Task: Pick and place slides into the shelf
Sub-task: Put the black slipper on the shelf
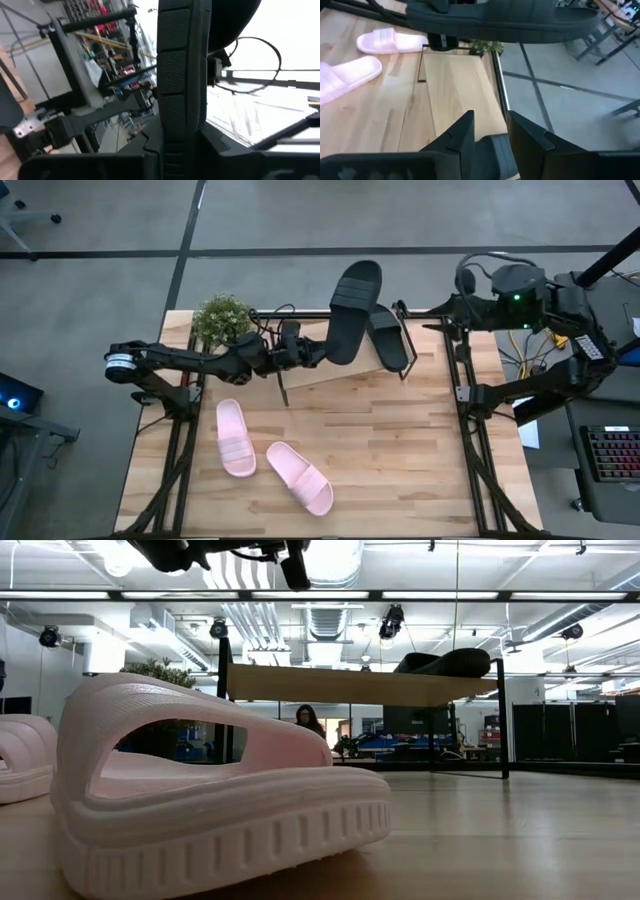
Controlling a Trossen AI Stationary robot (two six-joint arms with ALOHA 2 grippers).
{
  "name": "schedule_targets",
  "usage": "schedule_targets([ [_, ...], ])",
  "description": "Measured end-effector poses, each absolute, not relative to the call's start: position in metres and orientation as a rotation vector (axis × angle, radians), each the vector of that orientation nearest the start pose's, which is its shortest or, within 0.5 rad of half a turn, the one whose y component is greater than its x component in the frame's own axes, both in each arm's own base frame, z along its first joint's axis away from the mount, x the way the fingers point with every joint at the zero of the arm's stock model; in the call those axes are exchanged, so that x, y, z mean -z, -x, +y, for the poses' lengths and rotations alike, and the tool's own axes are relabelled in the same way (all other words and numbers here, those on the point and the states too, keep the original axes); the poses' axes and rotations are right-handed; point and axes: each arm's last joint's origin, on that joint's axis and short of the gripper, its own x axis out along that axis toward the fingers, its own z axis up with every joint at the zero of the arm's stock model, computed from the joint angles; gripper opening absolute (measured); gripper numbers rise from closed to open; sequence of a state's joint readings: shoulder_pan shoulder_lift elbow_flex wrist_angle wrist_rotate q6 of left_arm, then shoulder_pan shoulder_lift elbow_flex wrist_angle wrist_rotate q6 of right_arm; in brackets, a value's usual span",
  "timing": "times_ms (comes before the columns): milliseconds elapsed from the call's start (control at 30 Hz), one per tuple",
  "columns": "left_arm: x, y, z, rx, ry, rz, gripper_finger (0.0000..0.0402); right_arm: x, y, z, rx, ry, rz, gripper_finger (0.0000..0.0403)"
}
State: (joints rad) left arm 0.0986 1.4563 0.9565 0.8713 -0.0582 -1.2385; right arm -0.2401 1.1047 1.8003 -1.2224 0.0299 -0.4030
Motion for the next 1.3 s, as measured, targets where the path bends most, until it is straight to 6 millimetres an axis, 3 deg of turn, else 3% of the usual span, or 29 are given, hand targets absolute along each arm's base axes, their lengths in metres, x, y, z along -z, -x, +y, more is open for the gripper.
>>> schedule_targets([
  [300, -0.331, -0.323, 0.036, -0.011, 1.164, -0.417, 0.0042, -0.489, -0.126, -0.028, 0.21, 0.009, 0.55, 0.0125],
  [600, -0.331, -0.323, 0.036, -0.033, 1.105, -0.415, 0.0042, -0.478, -0.115, -0.003, 0.106, -0.123, 0.319, 0.0115],
  [900, -0.331, -0.323, 0.038, -0.046, 1.075, -0.419, 0.0042, -0.428, -0.156, 0.01, 0.253, -0.24, 0.265, 0.0112],
  [1167, -0.331, -0.323, 0.039, -0.052, 1.052, -0.418, 0.0042, -0.42, -0.171, 0.013, 0.493, -0.388, 0.055, 0.0098],
  [1300, -0.331, -0.323, 0.039, -0.055, 1.048, -0.42, 0.0042, -0.422, -0.174, 0.014, 0.514, -0.479, -0.065, 0.0092],
])
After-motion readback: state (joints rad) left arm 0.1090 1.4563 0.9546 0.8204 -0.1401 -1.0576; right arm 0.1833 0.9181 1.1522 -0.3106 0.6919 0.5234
